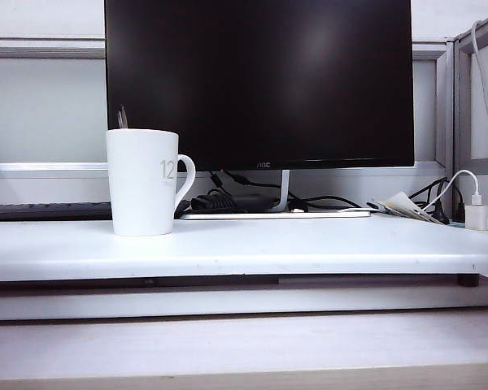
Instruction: Pick up a spoon and stir the liquid in the cup.
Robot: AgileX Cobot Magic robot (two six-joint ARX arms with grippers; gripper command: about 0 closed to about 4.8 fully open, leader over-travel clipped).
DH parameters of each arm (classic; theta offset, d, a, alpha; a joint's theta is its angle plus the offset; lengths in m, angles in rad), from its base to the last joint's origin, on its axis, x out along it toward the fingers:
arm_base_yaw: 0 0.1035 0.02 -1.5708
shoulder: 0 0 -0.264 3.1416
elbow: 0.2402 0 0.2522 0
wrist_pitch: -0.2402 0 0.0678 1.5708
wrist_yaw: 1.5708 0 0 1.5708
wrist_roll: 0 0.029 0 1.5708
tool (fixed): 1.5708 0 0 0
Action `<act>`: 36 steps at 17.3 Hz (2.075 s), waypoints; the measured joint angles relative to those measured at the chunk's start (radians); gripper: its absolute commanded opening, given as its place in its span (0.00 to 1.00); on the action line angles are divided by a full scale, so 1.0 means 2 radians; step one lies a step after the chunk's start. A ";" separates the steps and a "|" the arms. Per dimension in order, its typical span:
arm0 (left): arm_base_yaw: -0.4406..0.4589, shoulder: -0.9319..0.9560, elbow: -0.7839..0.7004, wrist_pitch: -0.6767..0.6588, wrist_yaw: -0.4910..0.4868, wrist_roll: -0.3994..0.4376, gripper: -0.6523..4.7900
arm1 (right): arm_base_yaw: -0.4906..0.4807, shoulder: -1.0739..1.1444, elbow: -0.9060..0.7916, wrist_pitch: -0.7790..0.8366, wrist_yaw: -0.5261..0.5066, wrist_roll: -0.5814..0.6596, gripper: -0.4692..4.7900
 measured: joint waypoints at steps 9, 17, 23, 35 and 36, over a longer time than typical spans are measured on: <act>0.000 0.000 0.001 0.000 0.000 -0.027 0.73 | 0.000 0.000 0.001 0.018 0.002 0.038 0.93; 0.000 0.017 0.198 0.007 0.114 -0.118 1.00 | 0.000 0.056 0.245 0.039 -0.040 0.055 1.00; -0.031 0.294 0.307 0.128 0.296 -0.132 1.00 | 0.040 0.412 0.458 0.210 -0.223 0.079 1.00; -0.161 0.436 0.310 -0.043 0.076 -0.001 1.00 | 0.261 0.847 0.693 0.074 -0.349 0.074 0.95; -0.161 0.448 0.314 -0.046 0.076 -0.002 1.00 | 0.267 0.860 0.693 0.074 -0.358 0.072 0.94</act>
